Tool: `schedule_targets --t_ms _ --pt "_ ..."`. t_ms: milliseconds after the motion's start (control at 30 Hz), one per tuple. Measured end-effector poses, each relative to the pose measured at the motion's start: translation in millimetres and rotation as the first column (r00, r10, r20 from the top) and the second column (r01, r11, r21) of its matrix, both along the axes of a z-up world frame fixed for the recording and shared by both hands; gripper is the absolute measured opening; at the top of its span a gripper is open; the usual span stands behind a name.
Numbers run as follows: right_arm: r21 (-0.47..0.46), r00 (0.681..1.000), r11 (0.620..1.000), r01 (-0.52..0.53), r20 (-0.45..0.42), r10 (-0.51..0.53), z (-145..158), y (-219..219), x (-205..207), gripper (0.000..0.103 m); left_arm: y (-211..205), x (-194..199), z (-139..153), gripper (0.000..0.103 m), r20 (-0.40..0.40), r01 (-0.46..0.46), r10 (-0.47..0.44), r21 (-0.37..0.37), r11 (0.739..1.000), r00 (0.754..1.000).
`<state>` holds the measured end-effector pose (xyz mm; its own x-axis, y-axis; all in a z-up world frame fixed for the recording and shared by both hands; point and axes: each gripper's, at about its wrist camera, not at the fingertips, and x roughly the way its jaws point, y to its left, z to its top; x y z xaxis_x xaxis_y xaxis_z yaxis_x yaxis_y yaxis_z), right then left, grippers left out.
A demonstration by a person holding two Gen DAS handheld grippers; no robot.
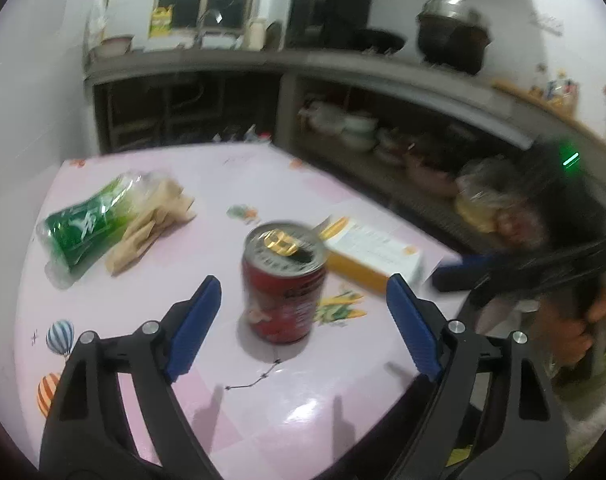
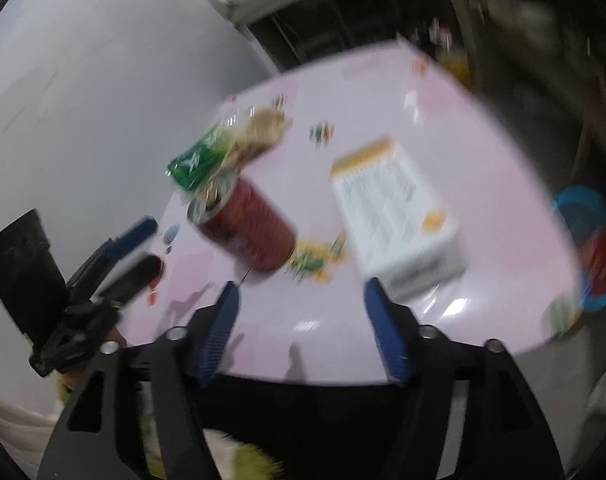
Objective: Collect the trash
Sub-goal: 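Grasp the upright can's rim with the left tool while the right tool grasps the medicine box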
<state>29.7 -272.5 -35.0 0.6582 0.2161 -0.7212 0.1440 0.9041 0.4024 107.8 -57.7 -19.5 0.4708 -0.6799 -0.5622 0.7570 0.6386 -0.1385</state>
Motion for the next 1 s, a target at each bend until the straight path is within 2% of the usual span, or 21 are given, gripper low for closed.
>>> schedule_targets --t_ms 33,133,267,367,667,833,1000 --pt "-0.034 1.0 0.999 -0.002 0.013 0.002 4.7 -3.3 -0.6 0.077 -5.5 5.3 -5.3 0.081 -0.011 -0.012 0.013 0.029 1.0 1.0" --pt "-0.158 1.0 0.987 -0.016 0.008 0.017 11.0 -8.5 17.7 0.083 -19.9 18.0 -18.5 0.082 -0.037 -0.038 0.042 0.106 0.994 0.998" --pt "-0.285 0.997 0.957 -0.058 -0.074 0.038 -0.5 -12.6 49.2 0.085 -30.0 29.9 -30.3 0.082 -0.079 -0.04 0.051 0.129 0.991 0.996" --pt "-0.332 0.992 0.939 -0.086 -0.119 0.049 -14.1 -13.2 69.4 0.086 -35.3 37.4 -36.5 0.082 -0.102 -0.052 0.067 0.139 0.989 0.993" --pt "-0.339 0.975 0.927 -0.158 -0.201 0.093 -39.3 -14.1 101.5 0.086 -54.4 41.8 -42.6 0.081 -0.11 -0.06 0.079 0.174 0.983 0.991" --pt "-0.342 0.971 0.923 -0.176 -0.216 0.106 -46.6 -9.5 103.0 0.086 -57.1 45.5 -45.9 0.067 -0.134 -0.073 0.097 0.174 0.982 0.986" --pt "-0.365 0.971 0.914 -0.177 -0.217 0.101 -50.7 -7.6 99.6 0.086 -56.7 47.1 -47.4 0.064 -0.139 -0.084 0.108 0.171 0.982 0.984"
